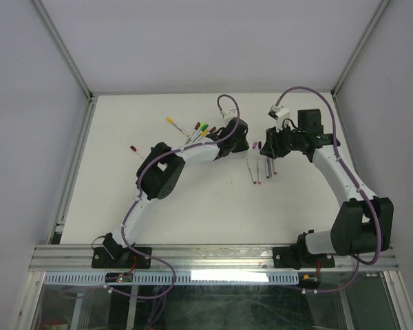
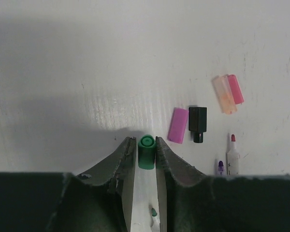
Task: Open the pen caps
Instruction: Place the pen cap at the center of the board, then pick up the pen from the center of the board.
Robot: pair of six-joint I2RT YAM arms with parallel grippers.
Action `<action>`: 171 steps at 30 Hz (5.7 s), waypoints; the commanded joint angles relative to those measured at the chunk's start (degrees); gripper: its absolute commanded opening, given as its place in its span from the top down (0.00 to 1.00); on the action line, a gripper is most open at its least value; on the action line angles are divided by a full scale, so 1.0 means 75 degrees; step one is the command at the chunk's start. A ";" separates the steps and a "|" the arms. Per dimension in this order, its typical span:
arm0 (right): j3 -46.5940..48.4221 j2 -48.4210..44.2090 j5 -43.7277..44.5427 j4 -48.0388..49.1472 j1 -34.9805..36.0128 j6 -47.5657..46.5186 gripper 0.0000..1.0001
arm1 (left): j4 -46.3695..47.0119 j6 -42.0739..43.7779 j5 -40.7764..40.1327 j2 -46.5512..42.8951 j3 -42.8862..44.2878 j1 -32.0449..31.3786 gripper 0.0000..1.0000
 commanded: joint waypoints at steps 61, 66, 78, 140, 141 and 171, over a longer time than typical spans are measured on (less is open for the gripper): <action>-0.1466 -0.2164 -0.4885 0.0115 -0.1977 -0.1820 0.16 | -0.1871 0.6063 0.1933 -0.4256 -0.4237 0.2584 0.37; -0.1436 -0.2048 -0.4896 0.0079 -0.1999 -0.1798 0.16 | -0.1929 0.6063 0.2044 -0.3749 -0.3974 0.2606 0.46; -0.1177 -0.1607 -0.4949 -0.0295 -0.2003 -0.1842 0.17 | -0.2411 0.5503 0.1760 -0.3234 -0.3866 0.2526 0.78; -0.2484 0.3009 0.0494 0.4639 0.3314 0.6174 0.67 | 0.7353 -0.2415 0.1654 -0.4484 -1.0119 -0.0369 1.00; -0.2472 0.2986 0.0498 0.4611 0.3322 0.6115 0.72 | 0.7419 -0.2400 0.1666 -0.4484 -1.0126 -0.0336 1.00; -0.0843 -0.0190 -0.6314 0.1061 0.0969 0.0336 1.00 | 0.9101 -0.0272 0.2464 -0.9845 -1.0494 -0.0152 0.01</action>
